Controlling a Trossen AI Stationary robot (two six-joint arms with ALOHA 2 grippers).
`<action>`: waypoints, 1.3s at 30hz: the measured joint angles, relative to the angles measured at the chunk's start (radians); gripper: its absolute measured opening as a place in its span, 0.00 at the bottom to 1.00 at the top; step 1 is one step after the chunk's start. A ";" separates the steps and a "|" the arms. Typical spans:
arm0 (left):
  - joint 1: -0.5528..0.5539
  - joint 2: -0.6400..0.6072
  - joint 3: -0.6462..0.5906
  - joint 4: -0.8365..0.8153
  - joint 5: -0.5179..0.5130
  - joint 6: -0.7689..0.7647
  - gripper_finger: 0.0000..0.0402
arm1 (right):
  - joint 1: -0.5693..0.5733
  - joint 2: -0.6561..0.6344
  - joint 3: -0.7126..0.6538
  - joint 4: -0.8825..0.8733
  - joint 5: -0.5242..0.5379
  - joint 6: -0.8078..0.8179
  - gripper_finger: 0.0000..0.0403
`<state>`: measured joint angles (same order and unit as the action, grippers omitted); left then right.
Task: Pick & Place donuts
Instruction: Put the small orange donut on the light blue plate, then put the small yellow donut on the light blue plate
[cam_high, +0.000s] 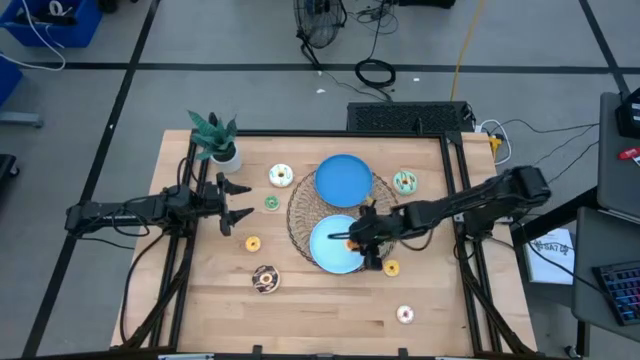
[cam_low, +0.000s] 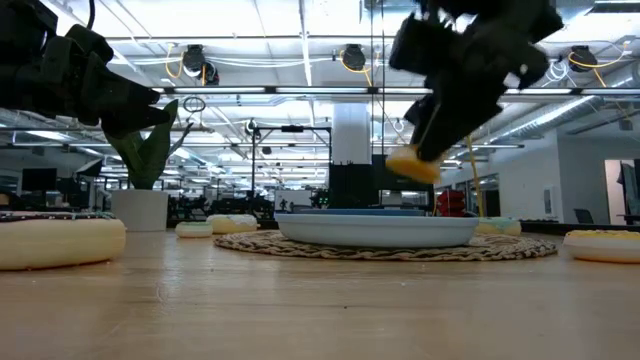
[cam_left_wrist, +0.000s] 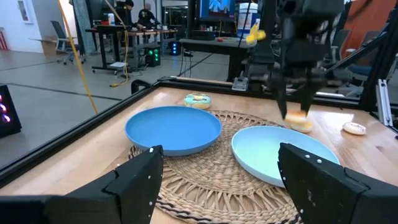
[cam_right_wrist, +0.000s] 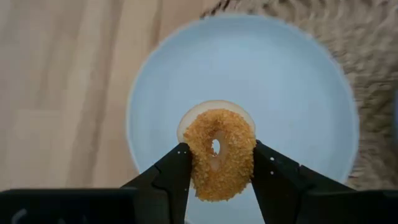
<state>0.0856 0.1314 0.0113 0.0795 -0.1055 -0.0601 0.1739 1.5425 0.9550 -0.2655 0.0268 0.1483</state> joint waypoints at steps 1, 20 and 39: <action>0.000 0.000 0.000 -0.001 0.000 0.000 0.77 | -0.001 0.026 0.003 0.004 0.001 -0.002 0.35; 0.000 0.000 0.000 0.000 0.000 0.000 0.77 | -0.002 0.160 0.003 -0.007 -0.002 -0.038 0.40; 0.000 0.000 0.000 0.000 0.000 0.000 0.77 | 0.063 -0.102 0.002 -0.269 -0.001 0.087 0.68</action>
<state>0.0856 0.1317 0.0113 0.0792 -0.1055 -0.0601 0.2372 1.4401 0.9569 -0.5345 0.0259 0.2355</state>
